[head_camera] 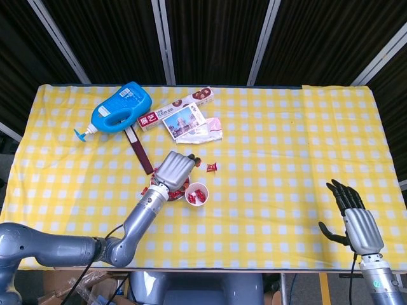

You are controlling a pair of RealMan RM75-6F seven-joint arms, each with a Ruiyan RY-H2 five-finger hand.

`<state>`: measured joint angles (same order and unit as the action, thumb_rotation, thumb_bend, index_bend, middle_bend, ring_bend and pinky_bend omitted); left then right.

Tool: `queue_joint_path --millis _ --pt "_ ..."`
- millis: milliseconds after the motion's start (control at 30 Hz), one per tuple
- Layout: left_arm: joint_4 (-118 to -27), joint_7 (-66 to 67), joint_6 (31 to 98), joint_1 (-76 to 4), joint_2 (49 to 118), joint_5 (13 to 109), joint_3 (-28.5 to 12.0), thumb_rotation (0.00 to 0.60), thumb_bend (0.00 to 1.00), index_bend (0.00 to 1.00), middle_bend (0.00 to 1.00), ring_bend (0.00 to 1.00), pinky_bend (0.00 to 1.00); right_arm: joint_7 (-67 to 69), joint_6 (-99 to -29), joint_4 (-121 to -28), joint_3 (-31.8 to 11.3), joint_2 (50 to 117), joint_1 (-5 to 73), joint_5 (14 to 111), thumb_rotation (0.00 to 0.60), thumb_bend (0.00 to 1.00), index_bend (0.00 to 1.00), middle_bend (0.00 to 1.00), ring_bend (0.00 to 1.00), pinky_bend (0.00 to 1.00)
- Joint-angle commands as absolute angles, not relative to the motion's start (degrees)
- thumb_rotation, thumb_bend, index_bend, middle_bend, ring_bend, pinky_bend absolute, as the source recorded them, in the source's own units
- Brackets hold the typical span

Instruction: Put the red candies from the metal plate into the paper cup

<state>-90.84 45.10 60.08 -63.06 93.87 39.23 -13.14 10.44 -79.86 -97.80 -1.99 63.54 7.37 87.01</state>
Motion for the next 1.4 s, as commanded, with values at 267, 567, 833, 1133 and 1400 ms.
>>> queue_joint_path --millis 267,567,833,1133,1400 --pt "-77.19 45.21 54.69 -67.06 96.82 33.90 -16.03 0.600 0.23 0.27 0.71 0.94 0.95 12.03 -78.96 -98.35 -1.89 62.96 7.62 86.79 0.600 0.39 0.00 0.00 0.00 0.00" --pt "-64.61 49.37 49.98 -72.72 104.86 28.67 -16.48 0.600 0.27 0.30 0.96 1.00 0.98 13.38 -78.69 -98.93 -2.02 62.34 7.58 86.21 0.600 0.39 0.00 0.00 0.00 0.00" --pt "-55.53 50.30 47.57 -76.30 111.35 26.55 -18.10 0.600 0.28 0.30 0.96 1.00 0.98 14.25 -78.77 -99.27 -1.94 61.98 7.46 86.36 0.600 0.39 0.00 0.00 0.00 0.00" --pt "-47.37 46.86 44.31 -78.50 116.81 28.08 -20.30 0.600 0.28 0.31 0.95 1.00 0.98 15.15 -78.91 -99.47 -1.97 61.70 7.40 86.53 0.600 0.39 0.00 0.00 0.00 0.00" --pt "-42.77 45.79 41.97 -79.70 119.94 29.17 -21.01 0.600 0.28 0.32 0.94 1.00 0.98 15.65 -78.88 -99.56 -1.91 61.65 7.42 86.74 0.600 0.39 0.00 0.00 0.00 0.00"
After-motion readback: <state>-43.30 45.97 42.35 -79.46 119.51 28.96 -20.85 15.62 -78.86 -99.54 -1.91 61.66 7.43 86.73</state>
